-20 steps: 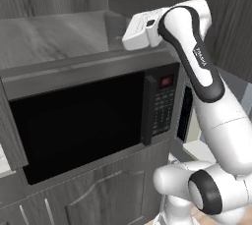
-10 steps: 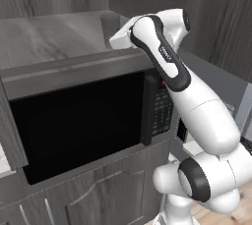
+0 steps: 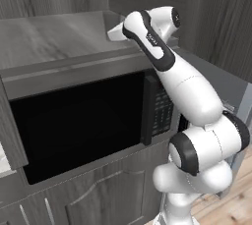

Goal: Move the glass cup from next to the sink to the open cabinet. Then, move the bowl with the onion to the fridge to clear the area for faucet cleaning.

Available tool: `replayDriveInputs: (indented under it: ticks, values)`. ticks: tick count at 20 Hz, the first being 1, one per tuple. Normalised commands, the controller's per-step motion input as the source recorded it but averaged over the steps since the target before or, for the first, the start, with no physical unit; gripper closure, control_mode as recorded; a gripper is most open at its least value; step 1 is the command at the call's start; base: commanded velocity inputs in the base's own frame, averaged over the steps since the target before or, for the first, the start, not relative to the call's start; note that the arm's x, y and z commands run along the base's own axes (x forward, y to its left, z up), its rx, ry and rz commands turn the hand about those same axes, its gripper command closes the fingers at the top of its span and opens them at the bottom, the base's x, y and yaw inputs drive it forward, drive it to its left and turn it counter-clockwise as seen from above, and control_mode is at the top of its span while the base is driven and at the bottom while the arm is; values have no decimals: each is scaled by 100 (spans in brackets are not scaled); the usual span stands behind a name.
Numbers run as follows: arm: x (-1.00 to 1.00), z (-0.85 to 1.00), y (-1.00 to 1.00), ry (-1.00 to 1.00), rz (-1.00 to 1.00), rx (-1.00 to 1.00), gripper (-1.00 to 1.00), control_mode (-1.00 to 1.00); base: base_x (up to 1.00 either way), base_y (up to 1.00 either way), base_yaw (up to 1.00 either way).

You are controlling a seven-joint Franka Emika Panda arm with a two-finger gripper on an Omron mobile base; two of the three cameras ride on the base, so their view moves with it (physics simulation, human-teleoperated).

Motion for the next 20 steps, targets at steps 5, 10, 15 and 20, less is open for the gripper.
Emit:
replayDriveInputs:
  ticks: [5, 10, 15, 20]
  values:
    - [58, -2, 11, 18, -9, 2, -100, -100, 0, 0, 0]
    - [-9, 0, -5, 0, 0, 0, -100, -100, 0, 0, 0]
    - [-65, 0, -37, 0, 0, 3, -100, -100, 0, 0, 0]
    - [-84, 0, -40, 0, 0, 3, -100, -100, 0, 0, 0]
